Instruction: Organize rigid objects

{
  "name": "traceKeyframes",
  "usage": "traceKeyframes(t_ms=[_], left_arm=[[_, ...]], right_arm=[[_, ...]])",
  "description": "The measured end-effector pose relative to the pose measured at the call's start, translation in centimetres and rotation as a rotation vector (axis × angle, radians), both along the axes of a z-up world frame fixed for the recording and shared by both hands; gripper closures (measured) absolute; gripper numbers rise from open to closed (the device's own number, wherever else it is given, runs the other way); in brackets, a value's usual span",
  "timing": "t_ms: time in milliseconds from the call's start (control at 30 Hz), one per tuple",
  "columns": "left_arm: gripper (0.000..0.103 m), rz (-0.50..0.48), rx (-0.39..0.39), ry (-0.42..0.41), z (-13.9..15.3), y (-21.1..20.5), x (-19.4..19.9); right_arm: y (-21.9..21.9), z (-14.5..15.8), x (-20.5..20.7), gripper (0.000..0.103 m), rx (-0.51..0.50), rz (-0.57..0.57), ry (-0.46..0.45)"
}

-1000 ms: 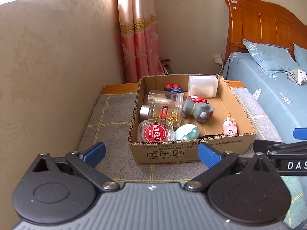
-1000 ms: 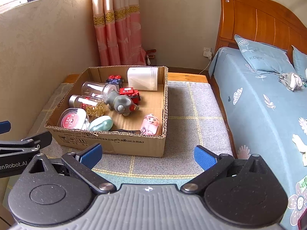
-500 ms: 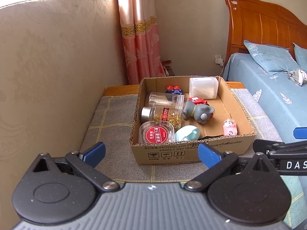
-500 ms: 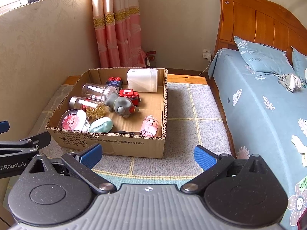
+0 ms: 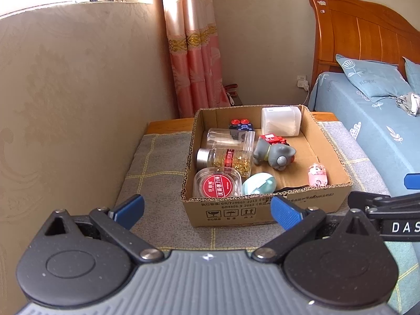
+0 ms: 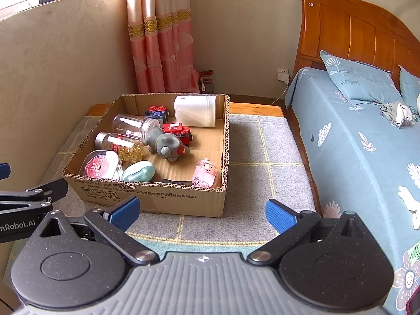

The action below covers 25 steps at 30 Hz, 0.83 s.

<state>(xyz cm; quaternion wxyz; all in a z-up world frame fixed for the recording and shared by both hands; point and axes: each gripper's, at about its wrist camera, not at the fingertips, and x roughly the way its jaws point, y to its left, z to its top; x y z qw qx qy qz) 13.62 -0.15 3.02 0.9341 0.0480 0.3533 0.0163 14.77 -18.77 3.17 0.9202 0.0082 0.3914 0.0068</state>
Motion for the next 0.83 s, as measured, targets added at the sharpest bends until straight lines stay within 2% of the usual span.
traceKeyframes(t_ms=[833], left_arm=[[0.001,0.000,0.007,-0.005,0.39,-0.24,-0.18]], right_arm=[[0.09,0.52,-0.53,0.000,-0.009,0.008,-0.016]])
